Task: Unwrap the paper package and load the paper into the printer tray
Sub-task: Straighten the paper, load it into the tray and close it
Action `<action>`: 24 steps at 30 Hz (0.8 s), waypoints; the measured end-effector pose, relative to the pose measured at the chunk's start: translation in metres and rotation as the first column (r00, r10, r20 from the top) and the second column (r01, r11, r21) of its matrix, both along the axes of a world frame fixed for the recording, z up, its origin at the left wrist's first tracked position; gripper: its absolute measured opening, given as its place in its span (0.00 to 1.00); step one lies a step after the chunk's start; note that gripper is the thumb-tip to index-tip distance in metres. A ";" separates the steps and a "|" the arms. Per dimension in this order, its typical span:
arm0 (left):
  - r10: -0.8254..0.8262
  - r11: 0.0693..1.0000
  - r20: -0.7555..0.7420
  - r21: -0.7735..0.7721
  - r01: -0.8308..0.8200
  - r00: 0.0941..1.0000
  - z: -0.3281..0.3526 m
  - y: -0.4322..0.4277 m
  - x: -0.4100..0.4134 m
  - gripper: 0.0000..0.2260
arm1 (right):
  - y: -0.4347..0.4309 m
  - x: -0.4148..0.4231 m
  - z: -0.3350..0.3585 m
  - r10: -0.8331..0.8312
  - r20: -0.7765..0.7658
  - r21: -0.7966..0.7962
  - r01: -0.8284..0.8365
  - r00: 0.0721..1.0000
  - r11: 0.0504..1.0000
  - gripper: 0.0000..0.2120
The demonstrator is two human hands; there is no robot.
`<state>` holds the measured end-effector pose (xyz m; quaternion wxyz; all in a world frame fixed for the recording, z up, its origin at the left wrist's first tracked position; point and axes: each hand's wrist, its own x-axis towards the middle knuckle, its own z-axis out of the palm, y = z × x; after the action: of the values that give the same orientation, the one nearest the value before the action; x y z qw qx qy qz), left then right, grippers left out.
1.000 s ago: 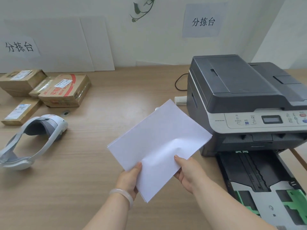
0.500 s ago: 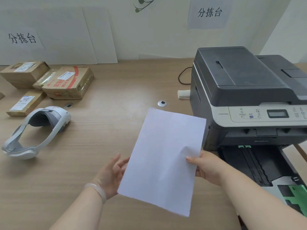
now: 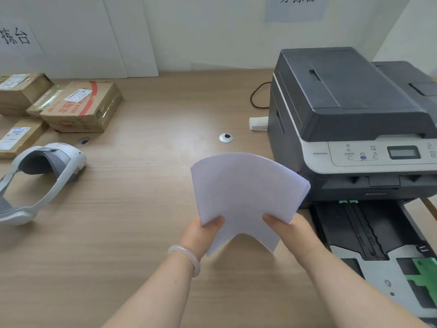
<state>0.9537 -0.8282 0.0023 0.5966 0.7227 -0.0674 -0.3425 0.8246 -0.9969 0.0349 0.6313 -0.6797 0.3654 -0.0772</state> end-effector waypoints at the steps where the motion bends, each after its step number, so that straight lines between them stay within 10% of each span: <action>1: 0.028 0.999 0.007 0.030 -0.028 1.000 -0.006 -0.001 -0.002 0.05 | 0.003 0.000 -0.007 0.014 -0.032 0.001 -0.014 0.999 1.000 0.07; 14: 0.093 0.987 0.089 0.122 -0.103 0.992 -0.012 0.000 0.013 0.07 | 0.005 0.015 -0.009 -0.016 -0.086 -0.064 0.010 0.996 0.998 0.05; 24: 0.006 0.998 -0.232 0.055 0.007 0.973 0.027 0.023 0.013 0.08 | 0.001 0.001 0.028 -0.040 -0.201 0.049 0.050 0.979 0.998 0.12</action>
<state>0.9665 -0.8051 0.0289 0.5801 0.6939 0.0119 -0.4265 0.8257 -0.9957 0.0626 0.6074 -0.6585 0.4441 -0.0130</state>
